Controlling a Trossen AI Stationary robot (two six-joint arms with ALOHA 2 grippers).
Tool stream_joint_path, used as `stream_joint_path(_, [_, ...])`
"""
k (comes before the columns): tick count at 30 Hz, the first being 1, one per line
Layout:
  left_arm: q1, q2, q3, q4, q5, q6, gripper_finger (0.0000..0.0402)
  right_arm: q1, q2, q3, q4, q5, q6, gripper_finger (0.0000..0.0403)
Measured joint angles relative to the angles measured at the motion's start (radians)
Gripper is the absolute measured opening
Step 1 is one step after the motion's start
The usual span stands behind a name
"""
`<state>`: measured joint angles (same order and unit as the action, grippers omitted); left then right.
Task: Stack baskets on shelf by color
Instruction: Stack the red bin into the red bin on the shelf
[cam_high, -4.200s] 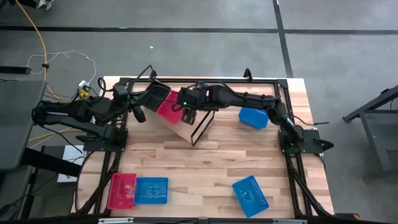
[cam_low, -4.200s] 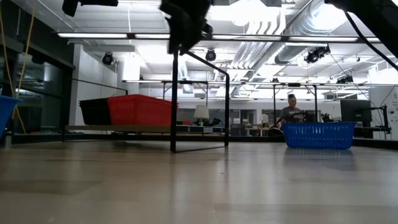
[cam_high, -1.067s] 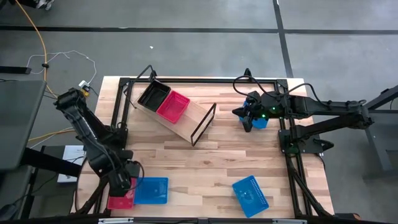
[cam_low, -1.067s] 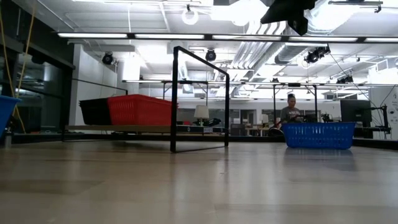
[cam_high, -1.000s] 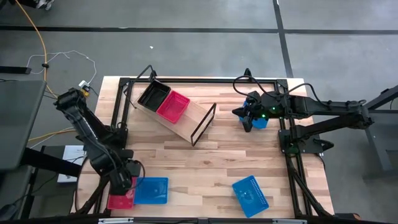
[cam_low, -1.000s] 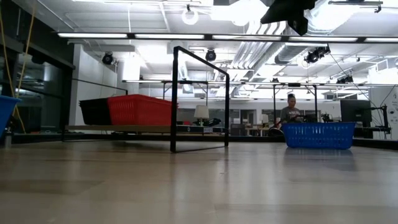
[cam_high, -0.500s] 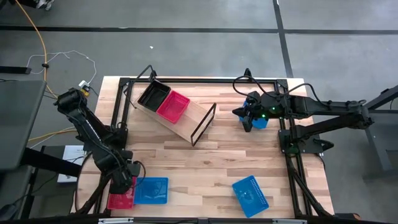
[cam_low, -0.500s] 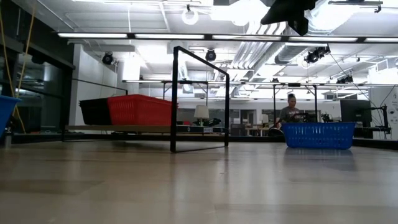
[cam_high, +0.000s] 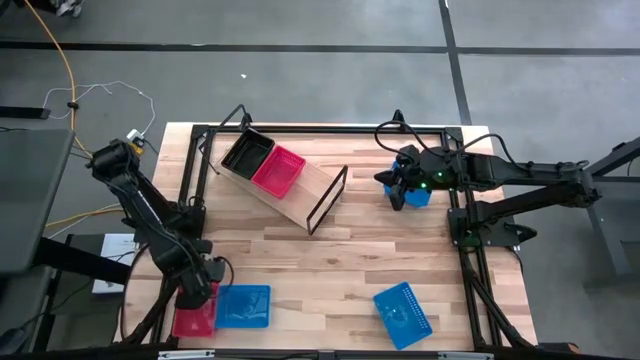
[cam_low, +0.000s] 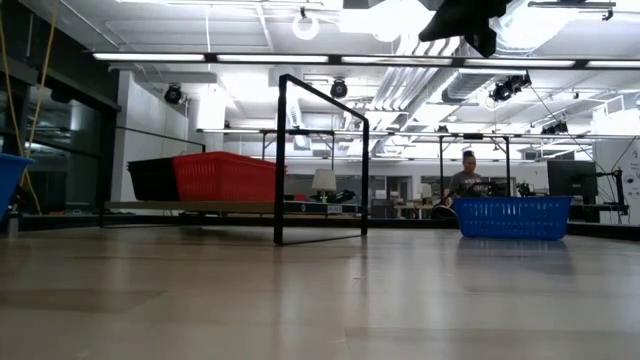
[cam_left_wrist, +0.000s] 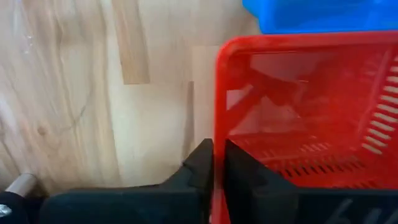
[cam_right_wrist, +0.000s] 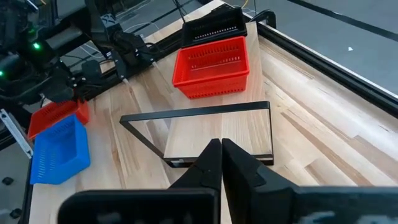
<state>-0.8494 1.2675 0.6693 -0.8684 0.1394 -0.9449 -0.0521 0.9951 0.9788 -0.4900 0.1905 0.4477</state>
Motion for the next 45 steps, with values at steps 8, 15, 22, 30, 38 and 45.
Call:
stream_joint_path(8, [0.021, -0.209, 0.025, -0.082, 0.01, -0.039, 0.0004, 0.0, 0.0, 0.0, 0.0, -0.001, -0.002, 0.0])
stream_joint_path(15, [0.134, -0.438, 0.183, -0.237, -0.03, -0.073, 0.0002, 0.0, 0.0, 0.0, 0.0, 0.0, -0.003, 0.0])
stream_joint_path(22, [0.344, -0.51, 0.312, -0.321, -0.452, -0.144, 0.0001, 0.0, 0.0, 0.0, 0.0, 0.002, 0.006, 0.0])
stream_joint_path(30, [0.58, -0.479, 0.249, -0.332, -1.073, -0.889, 0.0, 0.0, 0.0, 0.0, 0.0, 0.025, 0.026, 0.0])
stream_joint_path(38, [0.646, -0.293, 0.094, 0.2, -1.215, -1.249, 0.0, 0.0, 0.0, 0.0, 0.001, 0.043, 0.045, 0.0])
stream_joint_path(45, [0.684, -0.077, 0.148, 0.405, -1.224, -1.297, 0.0, 0.0, 0.0, 0.0, 0.0, 0.043, 0.042, 0.0])
